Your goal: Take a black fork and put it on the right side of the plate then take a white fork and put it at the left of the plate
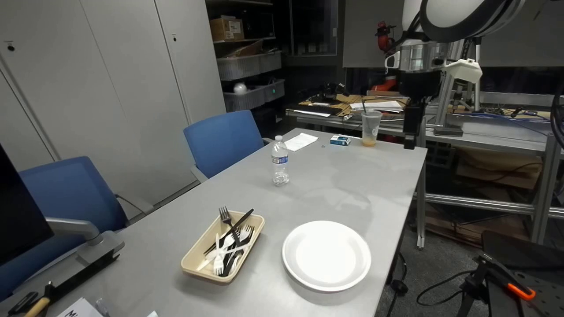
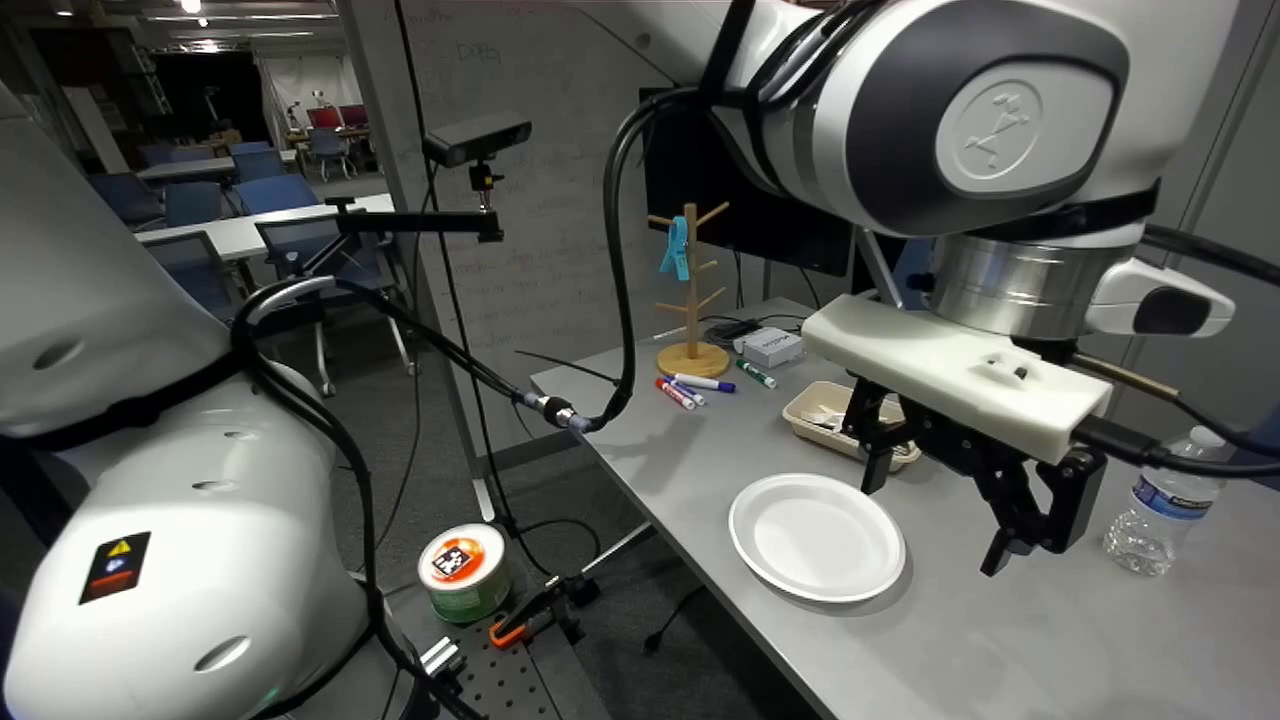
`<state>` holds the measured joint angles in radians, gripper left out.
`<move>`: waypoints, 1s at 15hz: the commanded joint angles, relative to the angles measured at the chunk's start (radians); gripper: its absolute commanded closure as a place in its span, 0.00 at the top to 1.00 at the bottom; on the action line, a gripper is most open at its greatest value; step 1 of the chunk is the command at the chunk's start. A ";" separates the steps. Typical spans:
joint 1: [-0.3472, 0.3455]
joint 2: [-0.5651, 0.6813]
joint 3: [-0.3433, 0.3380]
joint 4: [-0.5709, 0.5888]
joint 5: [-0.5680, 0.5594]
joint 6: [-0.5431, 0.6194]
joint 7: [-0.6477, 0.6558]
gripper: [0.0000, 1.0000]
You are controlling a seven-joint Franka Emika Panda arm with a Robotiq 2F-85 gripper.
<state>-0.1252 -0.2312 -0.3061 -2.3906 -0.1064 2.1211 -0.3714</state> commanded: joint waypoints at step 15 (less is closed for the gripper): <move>-0.013 0.021 0.046 0.011 -0.010 -0.009 0.006 1.00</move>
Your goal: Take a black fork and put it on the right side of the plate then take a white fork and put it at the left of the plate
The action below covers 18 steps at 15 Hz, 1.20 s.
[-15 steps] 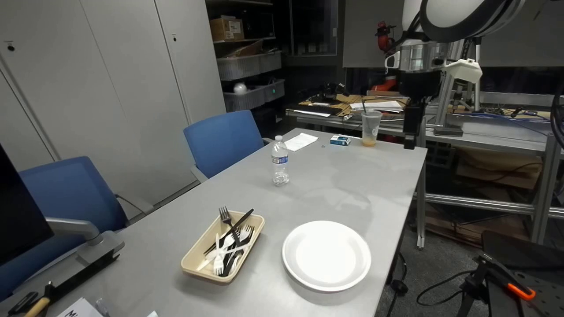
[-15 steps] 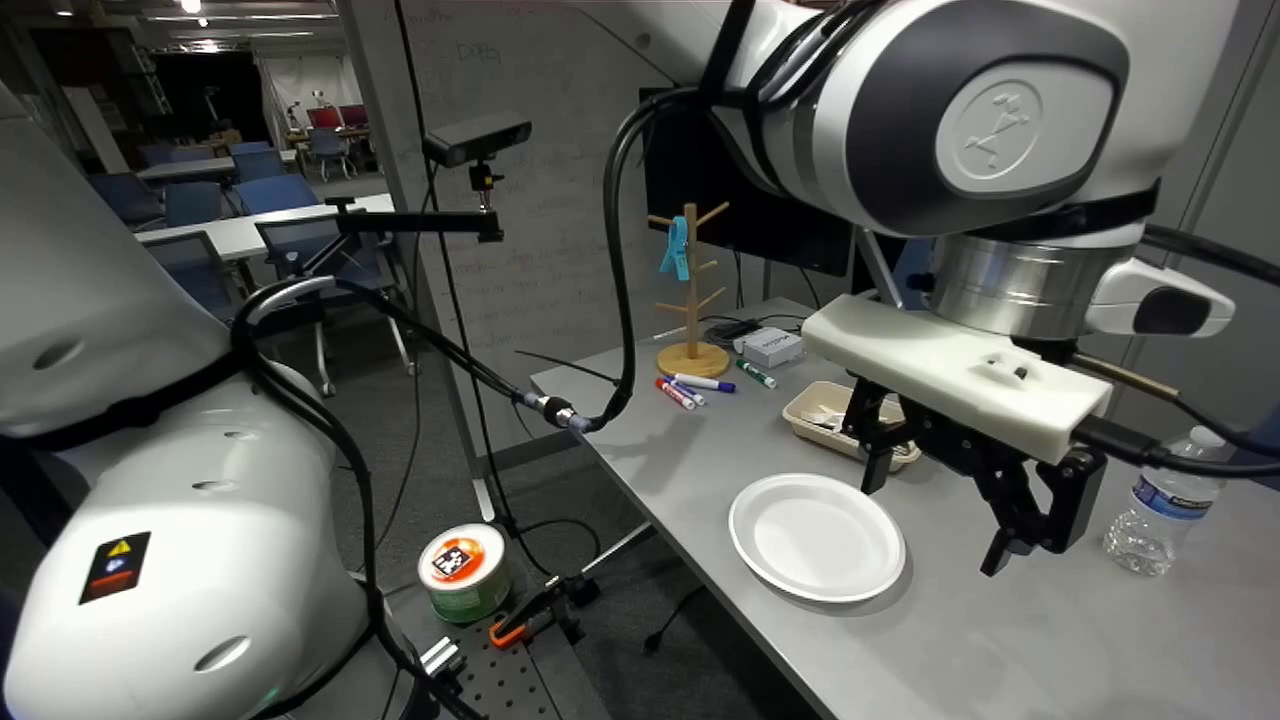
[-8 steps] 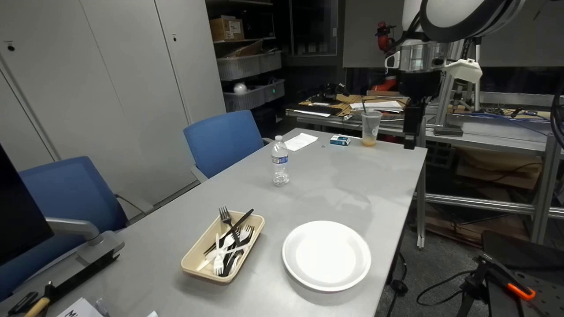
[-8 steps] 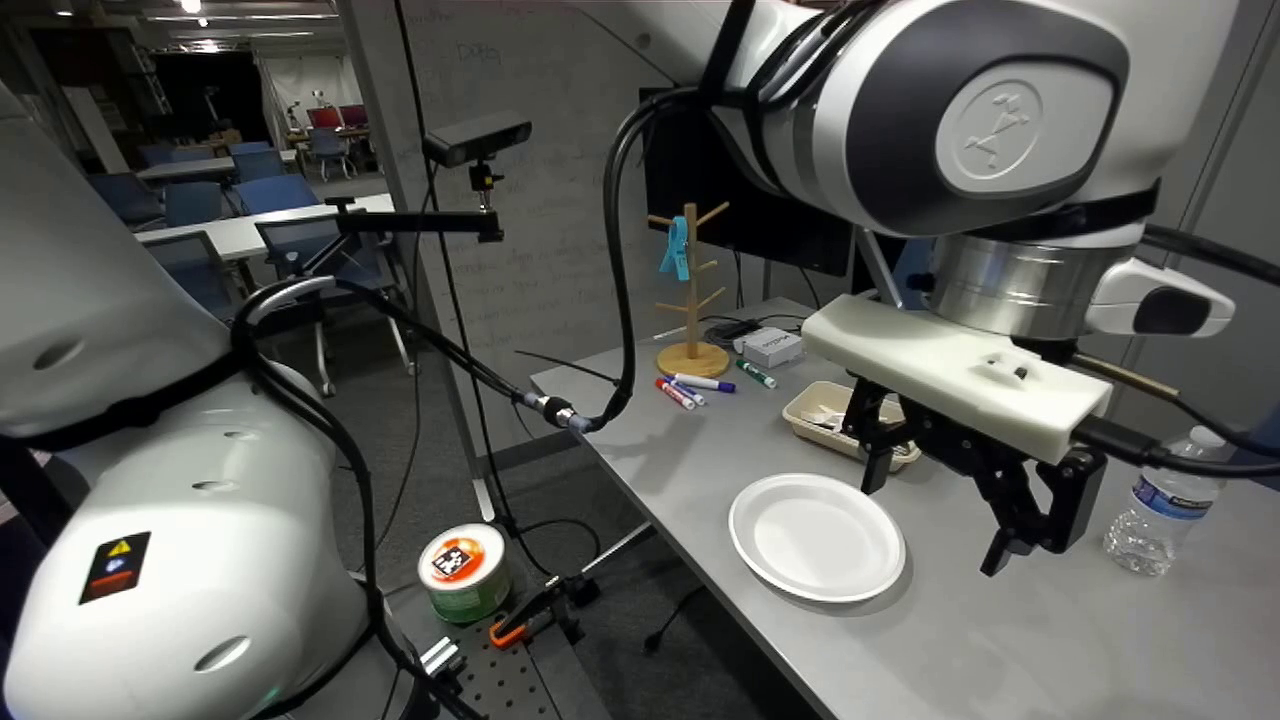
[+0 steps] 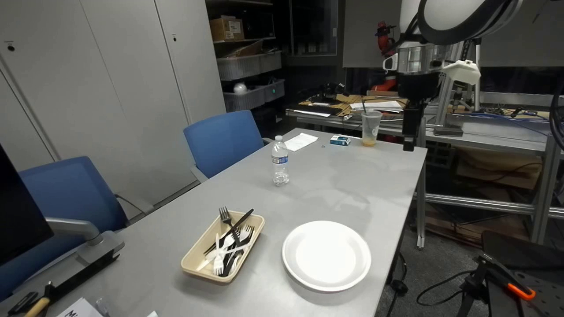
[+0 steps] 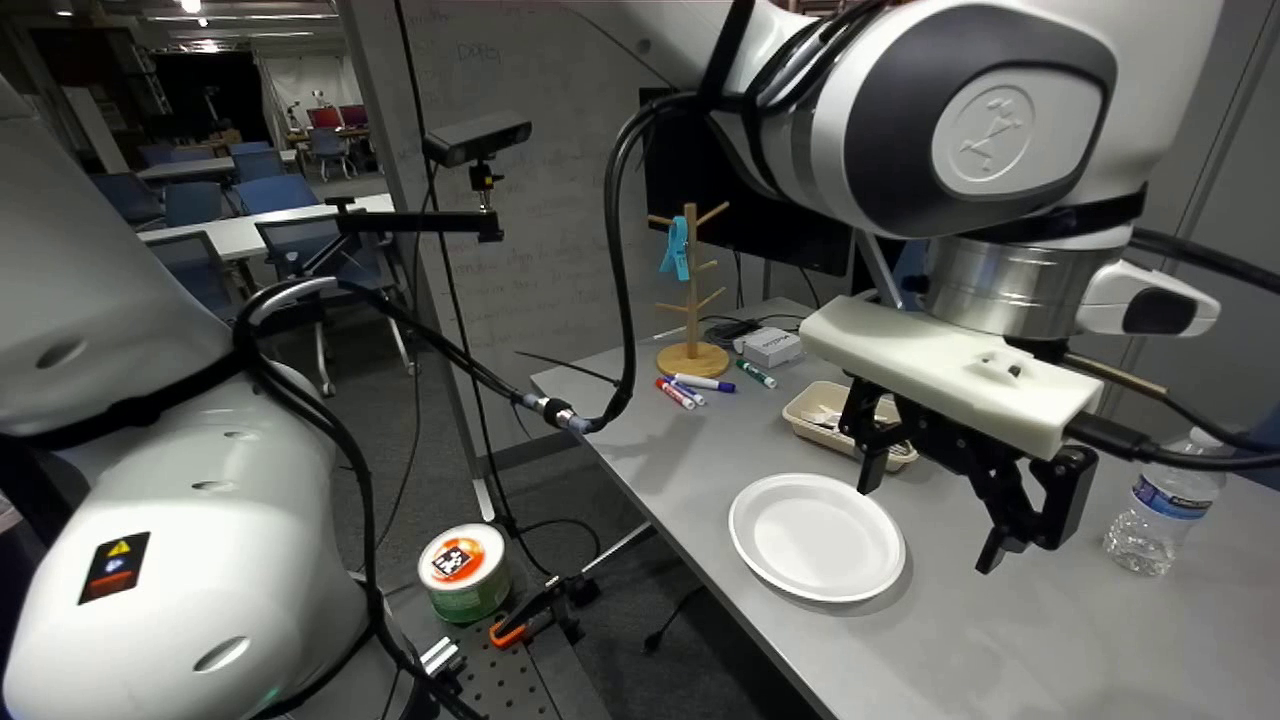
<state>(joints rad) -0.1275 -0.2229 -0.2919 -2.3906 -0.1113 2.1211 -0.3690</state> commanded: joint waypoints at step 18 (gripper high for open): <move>0.111 0.246 0.242 0.283 0.143 0.004 0.058 1.00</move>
<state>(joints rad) -0.0339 -0.0531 -0.0774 -2.1992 0.0096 2.1234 -0.3379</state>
